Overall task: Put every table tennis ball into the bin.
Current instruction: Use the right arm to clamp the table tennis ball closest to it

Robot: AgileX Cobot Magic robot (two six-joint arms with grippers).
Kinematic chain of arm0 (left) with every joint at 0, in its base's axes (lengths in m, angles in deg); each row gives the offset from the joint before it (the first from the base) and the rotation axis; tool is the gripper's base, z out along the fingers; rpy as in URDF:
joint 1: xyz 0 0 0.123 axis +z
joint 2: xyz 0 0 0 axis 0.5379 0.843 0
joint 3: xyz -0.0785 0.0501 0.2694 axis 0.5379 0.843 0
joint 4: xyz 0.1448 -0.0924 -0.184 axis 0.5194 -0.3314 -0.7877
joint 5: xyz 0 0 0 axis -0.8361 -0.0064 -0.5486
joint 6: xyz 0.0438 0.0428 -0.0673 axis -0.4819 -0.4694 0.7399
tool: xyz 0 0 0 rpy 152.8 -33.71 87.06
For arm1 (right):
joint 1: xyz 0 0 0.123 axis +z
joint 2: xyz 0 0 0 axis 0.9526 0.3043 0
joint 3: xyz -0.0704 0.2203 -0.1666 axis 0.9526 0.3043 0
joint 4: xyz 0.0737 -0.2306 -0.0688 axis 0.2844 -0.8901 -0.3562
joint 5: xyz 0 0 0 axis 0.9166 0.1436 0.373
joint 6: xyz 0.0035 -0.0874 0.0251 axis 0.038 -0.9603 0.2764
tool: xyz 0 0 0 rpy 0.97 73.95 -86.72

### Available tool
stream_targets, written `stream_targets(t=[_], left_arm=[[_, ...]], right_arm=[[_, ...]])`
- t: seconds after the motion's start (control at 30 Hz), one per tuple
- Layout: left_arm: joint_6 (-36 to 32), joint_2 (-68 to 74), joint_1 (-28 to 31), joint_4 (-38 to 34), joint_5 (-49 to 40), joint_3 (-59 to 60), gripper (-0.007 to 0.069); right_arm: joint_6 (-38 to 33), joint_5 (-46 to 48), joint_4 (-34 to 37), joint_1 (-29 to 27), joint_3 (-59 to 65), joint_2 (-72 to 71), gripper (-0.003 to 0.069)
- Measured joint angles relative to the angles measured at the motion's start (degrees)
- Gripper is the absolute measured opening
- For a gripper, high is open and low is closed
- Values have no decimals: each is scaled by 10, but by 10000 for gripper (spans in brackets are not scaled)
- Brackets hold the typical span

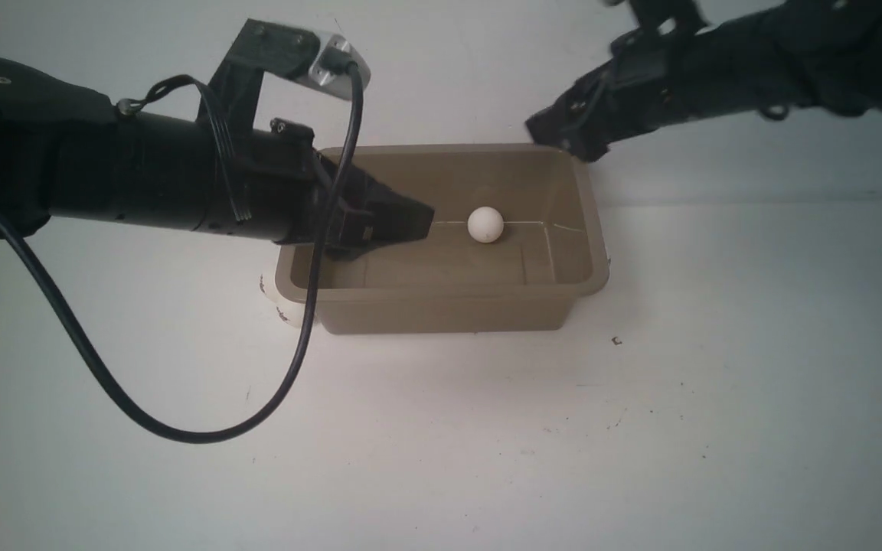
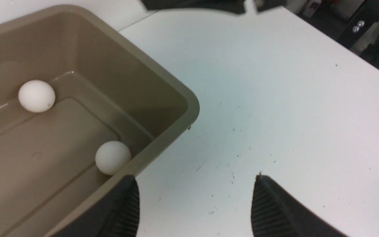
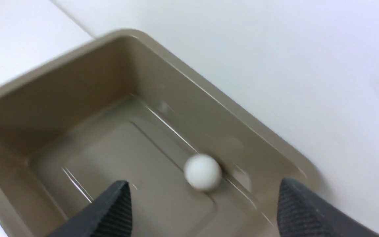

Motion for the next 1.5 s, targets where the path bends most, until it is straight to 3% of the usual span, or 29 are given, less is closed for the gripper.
stream_targets(t=[0.07,0.3,0.6,0.77,1.03,1.2,1.3,1.4,1.5], left_arm=[[7,0,0,6,0,0,417],[11,0,0,8,0,0,417],[12,0,0,8,0,0,417],[13,0,0,8,0,0,417],[13,0,0,7,0,0,417],[13,0,0,6,0,0,417],[13,0,0,6,1,0,417],[13,0,0,6,1,0,417],[13,0,0,6,1,0,417]], right_arm=[[53,28,-59,-18,0,-10,538],[143,114,-228,-43,0,-14,538],[126,110,-278,-43,0,50,538],[49,83,-273,-44,0,95,538],[-112,64,-118,-68,0,112,538],[-212,94,14,-114,0,112,538],[-285,143,129,-158,0,112,538],[-323,185,203,-189,-1,116,538],[-333,211,221,-206,-1,126,536]])
